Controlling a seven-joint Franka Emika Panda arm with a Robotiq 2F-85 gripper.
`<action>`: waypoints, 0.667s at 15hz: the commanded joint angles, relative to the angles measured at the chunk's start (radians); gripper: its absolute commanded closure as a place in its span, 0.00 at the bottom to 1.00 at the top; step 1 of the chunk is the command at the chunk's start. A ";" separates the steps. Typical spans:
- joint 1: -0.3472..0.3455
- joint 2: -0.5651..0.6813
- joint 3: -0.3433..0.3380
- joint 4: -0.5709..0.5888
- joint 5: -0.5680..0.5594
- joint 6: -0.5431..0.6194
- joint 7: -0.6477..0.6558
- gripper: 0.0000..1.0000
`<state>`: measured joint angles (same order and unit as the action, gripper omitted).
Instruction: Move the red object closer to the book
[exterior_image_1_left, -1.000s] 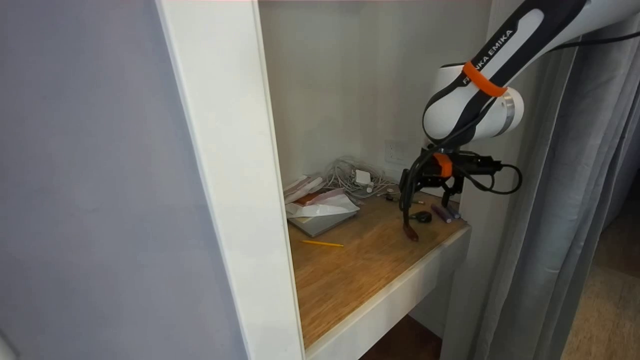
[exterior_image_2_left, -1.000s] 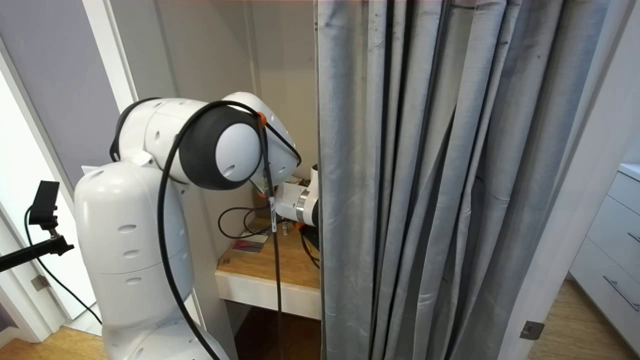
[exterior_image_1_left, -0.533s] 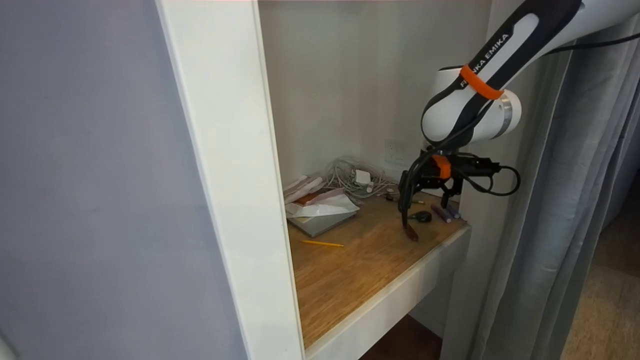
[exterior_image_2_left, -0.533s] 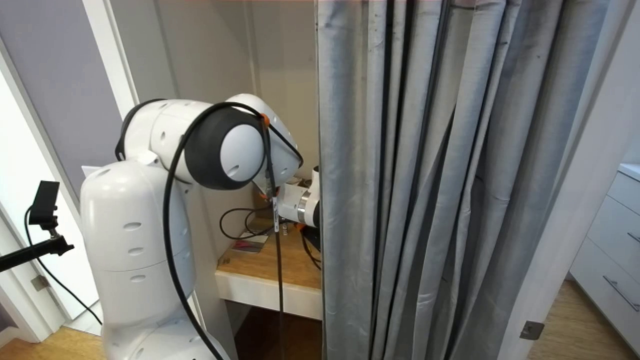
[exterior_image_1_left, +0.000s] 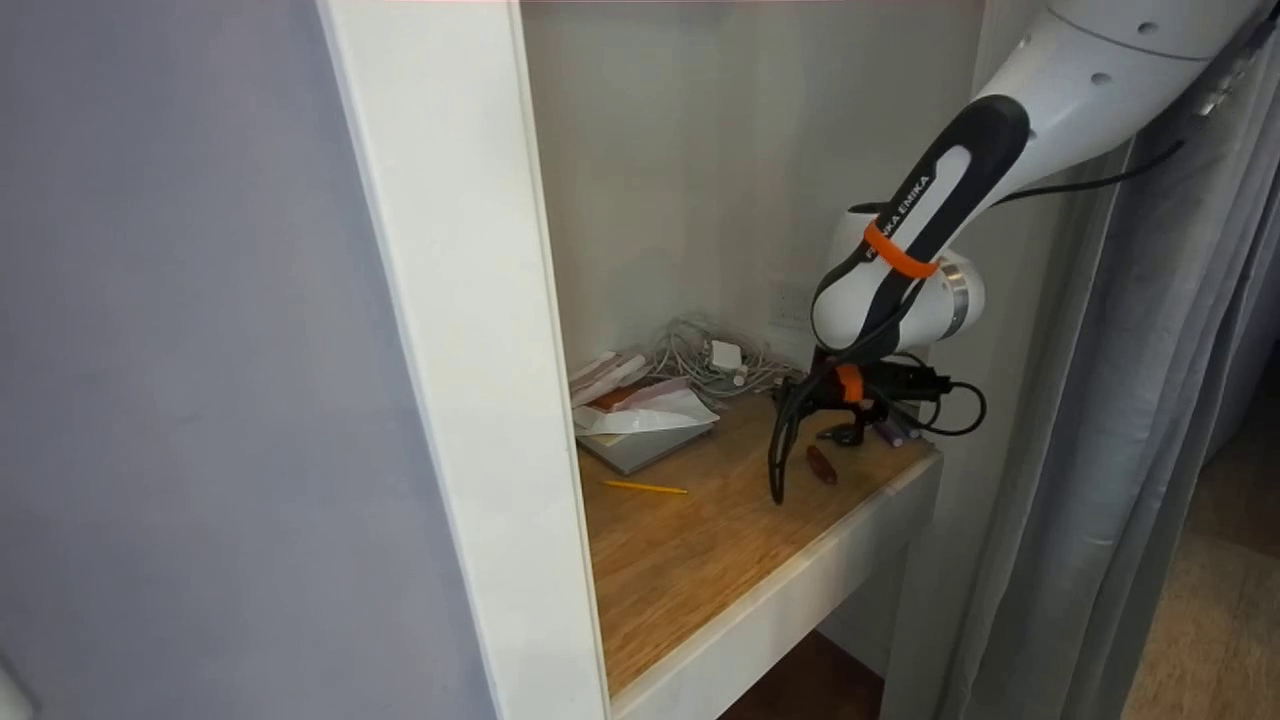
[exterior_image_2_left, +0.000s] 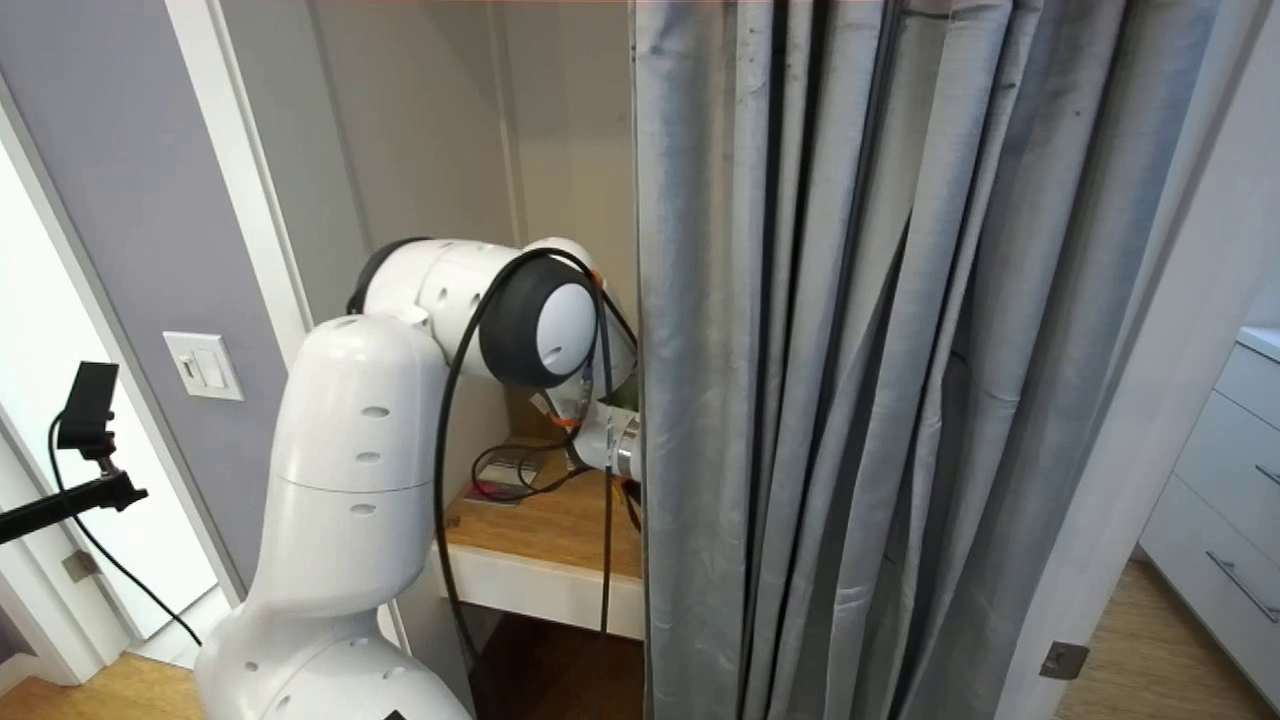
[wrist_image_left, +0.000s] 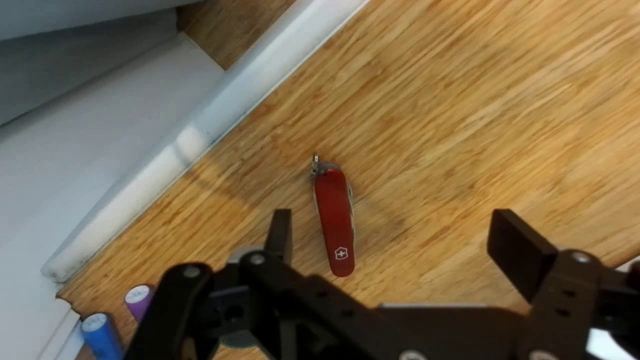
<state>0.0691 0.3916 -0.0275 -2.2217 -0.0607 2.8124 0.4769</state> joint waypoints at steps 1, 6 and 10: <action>0.059 0.149 -0.077 0.119 0.022 0.075 0.022 0.00; 0.038 0.277 -0.061 0.227 0.118 0.126 -0.026 0.00; 0.049 0.338 -0.082 0.287 0.149 0.139 -0.040 0.32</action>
<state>0.1017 0.6726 -0.0892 -1.9999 0.0517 2.9321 0.4588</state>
